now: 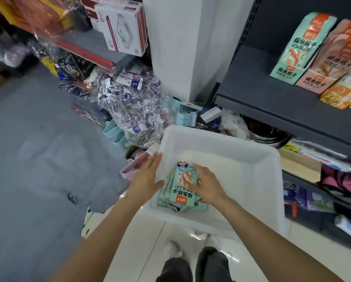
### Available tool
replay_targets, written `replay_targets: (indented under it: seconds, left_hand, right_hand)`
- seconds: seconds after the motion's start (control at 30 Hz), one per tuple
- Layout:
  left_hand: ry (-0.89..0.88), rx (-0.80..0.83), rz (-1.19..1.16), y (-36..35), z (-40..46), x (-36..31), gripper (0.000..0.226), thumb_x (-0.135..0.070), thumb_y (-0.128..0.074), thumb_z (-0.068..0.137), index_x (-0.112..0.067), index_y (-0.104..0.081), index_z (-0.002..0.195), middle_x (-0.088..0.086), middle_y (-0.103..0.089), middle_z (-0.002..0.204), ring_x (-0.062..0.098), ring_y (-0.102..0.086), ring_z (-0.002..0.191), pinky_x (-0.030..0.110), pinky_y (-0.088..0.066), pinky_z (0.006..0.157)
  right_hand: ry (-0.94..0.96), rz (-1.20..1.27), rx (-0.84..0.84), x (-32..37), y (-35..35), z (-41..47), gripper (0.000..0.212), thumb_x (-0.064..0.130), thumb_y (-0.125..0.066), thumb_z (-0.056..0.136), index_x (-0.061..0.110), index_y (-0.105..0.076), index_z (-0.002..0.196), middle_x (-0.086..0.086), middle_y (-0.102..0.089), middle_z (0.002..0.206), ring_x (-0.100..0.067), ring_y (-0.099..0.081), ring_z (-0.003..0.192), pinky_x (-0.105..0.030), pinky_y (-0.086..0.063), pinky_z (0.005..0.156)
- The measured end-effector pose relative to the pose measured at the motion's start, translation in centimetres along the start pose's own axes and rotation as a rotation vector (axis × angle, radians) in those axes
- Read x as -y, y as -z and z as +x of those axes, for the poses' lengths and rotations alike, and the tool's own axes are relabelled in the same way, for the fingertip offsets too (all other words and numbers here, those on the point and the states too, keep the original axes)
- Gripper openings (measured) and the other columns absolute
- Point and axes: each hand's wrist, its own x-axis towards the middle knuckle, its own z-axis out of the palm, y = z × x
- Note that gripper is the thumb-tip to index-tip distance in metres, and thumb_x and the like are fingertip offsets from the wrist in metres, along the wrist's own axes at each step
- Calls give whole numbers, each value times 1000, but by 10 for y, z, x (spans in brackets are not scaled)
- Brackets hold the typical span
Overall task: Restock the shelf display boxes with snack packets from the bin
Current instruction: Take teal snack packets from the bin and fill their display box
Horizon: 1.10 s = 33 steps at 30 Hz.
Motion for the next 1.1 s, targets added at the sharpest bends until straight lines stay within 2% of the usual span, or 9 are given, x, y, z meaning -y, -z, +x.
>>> replay_targets:
  seconds: [0.17, 0.27, 0.37, 0.5, 0.6, 0.67, 0.77, 0.9, 1.1]
  left_hand:
    - [29, -76, -122, -4, -5, 13, 75, -17, -66, 86, -20, -23, 148, -1, -26, 154, 17, -37, 135, 28, -26, 110]
    - [31, -101, -197, -9, -7, 17, 72, -15, -67, 85, -17, -29, 146, 2, -29, 153, 23, -45, 129, 38, -39, 106]
    - [41, -88, -205, -13, -8, 20, 71, -15, -64, 86, -18, -27, 147, 3, -28, 153, 27, -49, 123, 36, -38, 105]
    - [33, -80, -161, -14, -8, 22, 70, -18, -65, 86, -19, -28, 147, 5, -35, 149, 27, -47, 122, 31, -35, 101]
    - [38, -82, -181, -14, -8, 23, 71, -18, -65, 86, -19, -28, 147, 4, -34, 150, 28, -47, 122, 33, -34, 104]
    - [40, -90, -190, -14, -8, 22, 71, -18, -65, 86, -18, -28, 147, 3, -35, 150, 28, -47, 121, 31, -30, 106]
    - [39, -94, -191, -15, -7, 22, 71, -18, -65, 86, -17, -28, 146, 5, -39, 146, 27, -48, 120, 32, -34, 105]
    - [38, -92, -178, -14, -4, 22, 70, -20, -66, 85, -16, -30, 145, 6, -40, 144, 27, -48, 121, 36, -39, 103]
    - [-50, -266, -100, -11, 3, -3, 53, -11, -67, 83, -9, -49, 133, 11, -45, 139, 28, -39, 128, 39, -31, 109]
  right_hand:
    - [-100, 104, -46, -4, -31, 11, 92, 38, -75, 77, 18, -22, 149, -5, -20, 154, -25, -19, 141, -33, -19, 113]
    - [-132, 37, -8, -5, -44, 15, 99, 41, -77, 74, 21, -17, 150, -3, -7, 158, -25, -10, 144, -37, -16, 115]
    - [-139, -28, -34, -5, -50, 16, 99, 37, -79, 73, 23, -19, 150, 0, -1, 159, -24, -7, 144, -37, -19, 115]
    - [-208, 36, -200, -3, -45, 19, 100, 21, -81, 72, 20, -18, 150, -11, -9, 154, -28, -19, 140, -35, -22, 114]
    - [-285, 98, -231, 4, -38, 20, 110, 11, -83, 69, 20, -11, 150, -18, -27, 136, -33, -38, 125, -37, -34, 107]
    - [-335, 98, -229, 8, -35, 21, 110, 9, -82, 69, 22, -9, 150, -20, -33, 130, -35, -38, 122, -40, -35, 103]
    - [-356, 77, -261, 9, -32, 24, 103, 6, -79, 72, 20, -12, 149, -21, -37, 129, -36, -37, 122, -42, -34, 101]
    - [-333, 216, -330, 7, -18, 19, 86, -2, -71, 78, 18, -22, 146, -17, -51, 126, -33, -52, 114, -37, -44, 90]
    - [-292, 169, -398, 0, 24, -3, 27, 4, -62, 85, 8, -61, 112, -12, -66, 111, -25, -63, 86, -31, -50, 69]
